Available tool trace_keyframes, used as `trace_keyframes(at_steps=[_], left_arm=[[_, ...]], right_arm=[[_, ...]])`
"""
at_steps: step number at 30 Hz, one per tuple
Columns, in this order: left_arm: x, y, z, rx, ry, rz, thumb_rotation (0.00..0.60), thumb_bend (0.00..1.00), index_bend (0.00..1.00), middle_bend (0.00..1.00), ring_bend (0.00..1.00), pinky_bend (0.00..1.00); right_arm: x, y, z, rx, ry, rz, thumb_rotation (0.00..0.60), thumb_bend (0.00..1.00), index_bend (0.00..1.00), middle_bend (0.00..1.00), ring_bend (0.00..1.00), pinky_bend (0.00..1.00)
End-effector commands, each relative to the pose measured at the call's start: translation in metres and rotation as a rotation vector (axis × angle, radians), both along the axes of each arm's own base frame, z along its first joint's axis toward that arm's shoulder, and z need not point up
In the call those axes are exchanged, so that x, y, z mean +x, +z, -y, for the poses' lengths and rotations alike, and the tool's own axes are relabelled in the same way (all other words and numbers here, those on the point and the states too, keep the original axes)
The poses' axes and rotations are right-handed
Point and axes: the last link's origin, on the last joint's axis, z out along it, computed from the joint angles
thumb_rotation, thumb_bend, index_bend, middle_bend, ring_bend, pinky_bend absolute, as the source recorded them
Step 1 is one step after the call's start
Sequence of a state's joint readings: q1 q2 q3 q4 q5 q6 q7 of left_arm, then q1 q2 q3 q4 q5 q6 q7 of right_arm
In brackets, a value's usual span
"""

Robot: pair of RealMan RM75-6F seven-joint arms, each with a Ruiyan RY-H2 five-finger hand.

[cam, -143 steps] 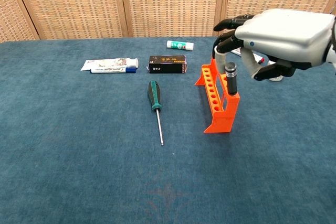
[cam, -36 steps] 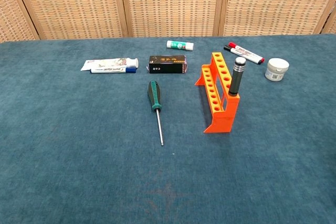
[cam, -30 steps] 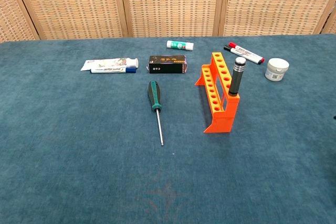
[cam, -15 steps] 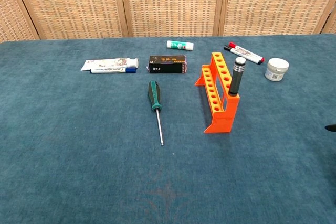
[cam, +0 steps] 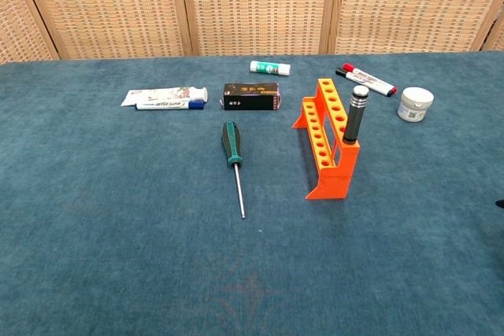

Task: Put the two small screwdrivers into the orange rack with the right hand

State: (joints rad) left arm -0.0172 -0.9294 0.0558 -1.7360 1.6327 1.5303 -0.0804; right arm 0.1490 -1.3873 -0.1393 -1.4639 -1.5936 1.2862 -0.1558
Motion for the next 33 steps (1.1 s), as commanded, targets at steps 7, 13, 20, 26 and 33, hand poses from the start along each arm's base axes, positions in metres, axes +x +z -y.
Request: trace_keyframes(at_steps=[7,13,20,26,33], left_arm=[[0.0,0.0,0.0,-0.001,0.002,0.0,0.6,0.0,0.0,0.0,0.0,0.0],[0.0,0.0,0.0,-0.001,0.003,0.001,0.6,0.0,0.0,0.0,0.0,0.0],[-0.001,0.0,-0.001,0.0,0.007,0.0,0.6,0.0,0.0,0.0,0.0,0.0],[-0.001,-0.001,-0.001,-0.002,0.008,-0.001,0.6,0.0,0.0,0.0,0.0,0.0],[-0.001,0.0,-0.001,0.0,0.009,0.0,0.6,0.0,0.0,0.0,0.0,0.0]], right_arm=[[-0.002,-0.005,0.0,0.016,-0.01,-0.024,0.6,0.21,0.43,0.0,0.0,0.02],[-0.005,-0.011,0.003,0.028,-0.018,-0.041,0.6,0.22,0.43,0.0,0.0,0.03],[-0.008,-0.014,0.008,0.029,-0.04,-0.051,0.6,0.3,0.47,0.0,0.0,0.03],[-0.01,-0.015,0.01,0.028,-0.044,-0.047,0.6,0.33,0.53,0.0,0.0,0.04],[-0.004,-0.011,0.01,0.006,-0.02,-0.008,0.6,0.33,0.59,0.0,0.0,0.06]])
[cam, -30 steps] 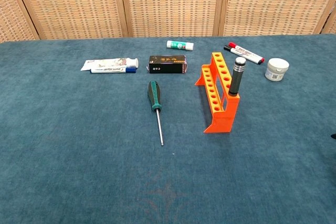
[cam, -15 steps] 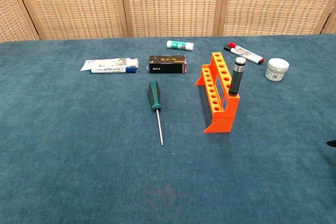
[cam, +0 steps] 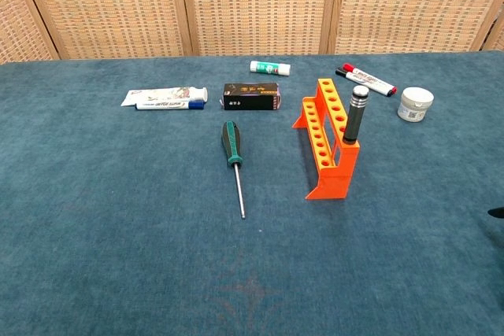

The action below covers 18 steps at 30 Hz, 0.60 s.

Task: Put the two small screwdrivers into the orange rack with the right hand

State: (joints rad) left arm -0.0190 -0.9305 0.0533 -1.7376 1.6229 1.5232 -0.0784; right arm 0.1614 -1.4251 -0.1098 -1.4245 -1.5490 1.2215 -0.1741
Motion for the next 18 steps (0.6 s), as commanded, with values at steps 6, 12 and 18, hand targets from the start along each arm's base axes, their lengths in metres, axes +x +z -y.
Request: trace_keyframes(at_steps=[6,12,18], left_arm=[[-0.001,0.001,-0.001,0.0,0.003,0.001,0.6,0.0,0.0,0.0,0.0,0.0],[-0.001,-0.001,-0.003,-0.001,0.009,-0.004,0.6,0.0,0.0,0.0,0.0,0.0],[-0.001,-0.003,-0.004,-0.006,0.013,-0.009,0.6,0.0,0.0,0.0,0.0,0.0]], right_arm=[[0.023,0.019,0.009,-0.09,0.06,0.178,0.6,0.33,0.61,0.0,0.0,0.1],[0.058,0.057,0.044,-0.172,0.116,0.47,0.6,0.36,0.62,0.03,0.0,0.1],[0.092,0.09,0.085,-0.22,0.123,0.628,0.6,0.37,0.63,0.06,0.0,0.1]])
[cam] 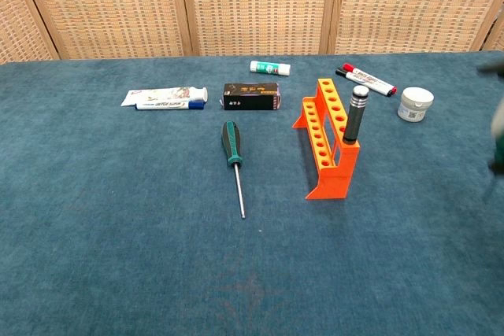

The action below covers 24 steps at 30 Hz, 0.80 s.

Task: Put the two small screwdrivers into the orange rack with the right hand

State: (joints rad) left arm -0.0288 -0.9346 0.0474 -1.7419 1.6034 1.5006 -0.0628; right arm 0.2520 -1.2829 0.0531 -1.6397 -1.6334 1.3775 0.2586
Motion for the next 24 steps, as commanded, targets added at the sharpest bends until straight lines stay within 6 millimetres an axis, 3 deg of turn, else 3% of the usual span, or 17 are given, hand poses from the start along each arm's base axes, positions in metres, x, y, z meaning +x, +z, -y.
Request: trace_keyframes(at_steps=[1,8,12,24], left_arm=[[0.0,0.0,-0.001,0.0,0.001,0.001,0.6,0.0,0.0,0.0,0.0,0.0],[-0.001,-0.002,-0.006,-0.004,0.016,-0.002,0.6,0.0,0.0,0.0,0.0,0.0],[-0.001,-0.003,-0.009,-0.007,0.024,-0.01,0.6,0.0,0.0,0.0,0.0,0.0],[-0.002,-0.003,-0.012,0.002,0.042,-0.014,0.6,0.0,0.0,0.0,0.0,0.0]], right_arm=[[0.023,0.023,0.028,-0.019,0.015,0.101,0.6,0.38,0.63,0.06,0.0,0.1],[0.064,0.044,0.072,0.032,-0.011,0.265,0.6,0.39,0.63,0.08,0.0,0.1],[0.089,0.042,0.096,0.103,-0.047,0.332,0.6,0.39,0.63,0.08,0.0,0.1],[0.116,0.031,0.135,0.182,-0.124,0.423,0.6,0.4,0.63,0.09,0.0,0.1]])
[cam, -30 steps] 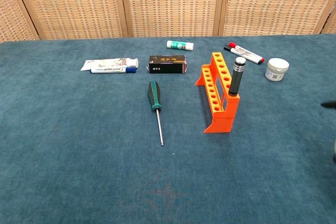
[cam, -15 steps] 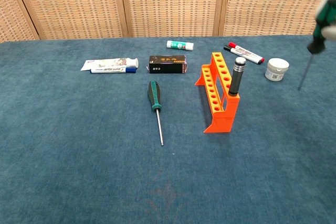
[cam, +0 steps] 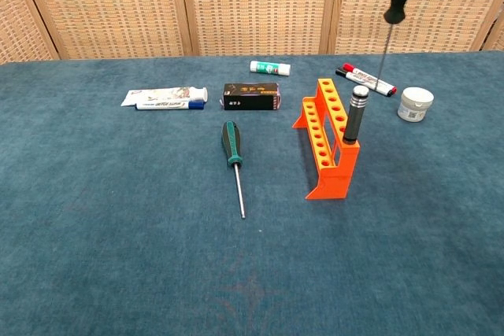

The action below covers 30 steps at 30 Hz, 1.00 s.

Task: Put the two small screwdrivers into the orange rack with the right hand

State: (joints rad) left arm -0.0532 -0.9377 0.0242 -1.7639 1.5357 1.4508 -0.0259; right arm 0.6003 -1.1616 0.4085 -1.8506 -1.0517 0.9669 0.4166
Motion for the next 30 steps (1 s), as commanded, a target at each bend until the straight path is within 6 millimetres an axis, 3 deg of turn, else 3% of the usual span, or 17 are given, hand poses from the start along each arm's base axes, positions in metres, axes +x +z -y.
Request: trace_keyframes(at_steps=[1,15,30], left_arm=[[0.0,-0.001,-0.001,-0.001,0.003,-0.002,0.6,0.0,0.0,0.0,0.0,0.0],[-0.001,-0.004,-0.003,-0.008,0.012,-0.011,0.6,0.0,0.0,0.0,0.0,0.0],[-0.002,-0.005,-0.004,-0.009,0.019,-0.014,0.6,0.0,0.0,0.0,0.0,0.0]], right_arm=[[0.01,-0.005,0.009,0.03,-0.007,0.033,0.6,0.4,0.63,0.09,0.0,0.1],[0.029,-0.021,0.018,0.062,0.005,0.014,0.6,0.4,0.64,0.1,0.0,0.1],[0.027,-0.036,0.026,0.065,-0.033,-0.041,0.6,0.4,0.64,0.1,0.0,0.1]])
